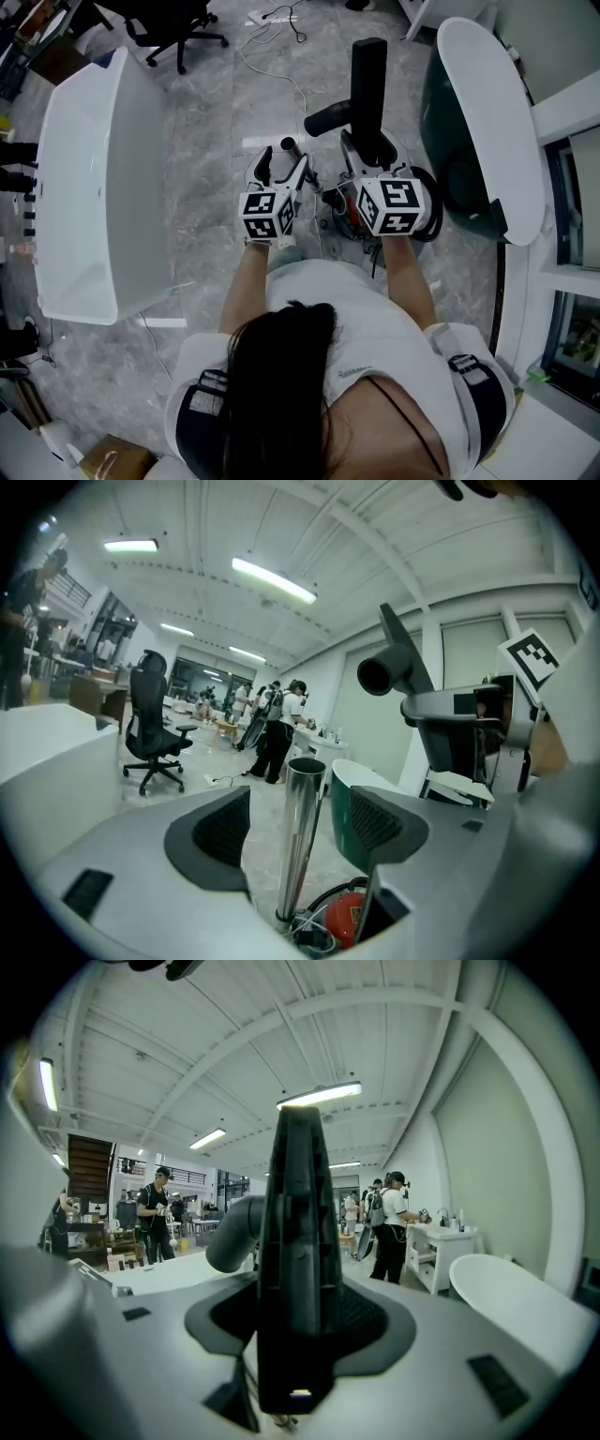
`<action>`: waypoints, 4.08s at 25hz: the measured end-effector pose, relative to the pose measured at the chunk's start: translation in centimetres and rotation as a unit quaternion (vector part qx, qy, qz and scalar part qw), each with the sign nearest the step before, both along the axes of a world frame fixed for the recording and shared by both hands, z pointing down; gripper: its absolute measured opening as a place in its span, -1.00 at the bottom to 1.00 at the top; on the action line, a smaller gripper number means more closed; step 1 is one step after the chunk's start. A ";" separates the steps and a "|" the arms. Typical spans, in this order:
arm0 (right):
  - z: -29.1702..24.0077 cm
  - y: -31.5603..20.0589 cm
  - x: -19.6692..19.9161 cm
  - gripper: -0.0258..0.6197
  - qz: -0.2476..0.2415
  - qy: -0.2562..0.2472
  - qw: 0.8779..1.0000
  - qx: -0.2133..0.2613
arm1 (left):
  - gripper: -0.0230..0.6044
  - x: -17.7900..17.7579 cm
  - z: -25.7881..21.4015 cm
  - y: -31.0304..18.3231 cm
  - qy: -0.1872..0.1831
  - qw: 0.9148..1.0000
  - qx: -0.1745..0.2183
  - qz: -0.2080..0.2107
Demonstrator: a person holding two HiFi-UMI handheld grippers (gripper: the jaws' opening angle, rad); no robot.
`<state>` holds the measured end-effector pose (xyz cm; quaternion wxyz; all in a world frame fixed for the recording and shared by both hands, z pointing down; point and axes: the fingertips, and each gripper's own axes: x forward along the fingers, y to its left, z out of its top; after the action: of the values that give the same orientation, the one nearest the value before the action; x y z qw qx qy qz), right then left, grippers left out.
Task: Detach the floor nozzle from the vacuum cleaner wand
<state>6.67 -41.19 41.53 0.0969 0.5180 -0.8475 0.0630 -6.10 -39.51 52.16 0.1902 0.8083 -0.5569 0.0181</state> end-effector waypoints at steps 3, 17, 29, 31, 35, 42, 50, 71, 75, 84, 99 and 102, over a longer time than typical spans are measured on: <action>0.1 0.2 0.2 -0.20 0.002 -0.006 1.000 -0.001 | 0.08 -0.7 -1.1 0.8 -0.004 1.000 0.006 -0.023; 1.0 3.3 1.3 -0.20 0.019 0.002 1.000 -0.002 | 0.05 0.5 -5.7 4.0 0.014 0.999 0.032 -0.026; 1.7 5.9 3.5 -0.20 0.047 0.009 0.999 -0.007 | -0.36 2.8 -9.3 6.6 -0.009 0.997 0.068 -0.033; 1.9 6.4 3.6 -0.20 0.047 0.011 0.999 -0.008 | -0.40 3.1 -9.4 7.1 -0.016 0.997 0.068 -0.033; 2.4 7.3 4.0 -0.20 0.048 0.016 0.999 -0.013 | -0.49 3.9 -9.5 8.1 -0.019 0.997 0.069 -0.040; 2.8 8.1 3.9 -0.20 0.042 0.022 0.999 -0.018 | -0.72 4.0 -9.6 9.3 -0.029 0.996 0.065 -0.057; 2.7 8.8 3.3 -0.20 0.033 0.029 0.999 -0.018 | -0.91 4.4 -9.5 10.1 -0.048 0.996 0.044 -0.064; 3.2 10.6 3.9 -0.20 0.036 0.046 0.998 -0.025 | -0.92 6.2 -8.1 11.9 -0.048 0.997 0.010 -0.061; 3.2 11.4 3.9 -0.20 0.035 0.051 0.998 -0.021 | -0.92 6.3 -7.9 12.6 -0.048 0.997 0.009 -0.062; 3.0 12.5 4.3 -0.20 0.038 0.047 0.998 -0.018 | -0.92 6.2 -8.1 13.7 -0.043 0.997 0.010 -0.069; 3.5 13.5 4.0 -0.20 0.035 0.061 0.997 -0.017 | -0.92 6.5 -7.7 15.0 -0.042 0.996 -0.001 -0.074; 3.6 13.6 4.0 -0.20 0.034 0.062 0.997 -0.019 | -0.92 6.4 -7.3 15.2 -0.041 0.996 -0.006 -0.076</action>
<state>10.63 -27.56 45.16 0.1567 0.5475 -0.8205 0.0502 0.28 -24.31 44.83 0.1729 0.7611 -0.6238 0.0401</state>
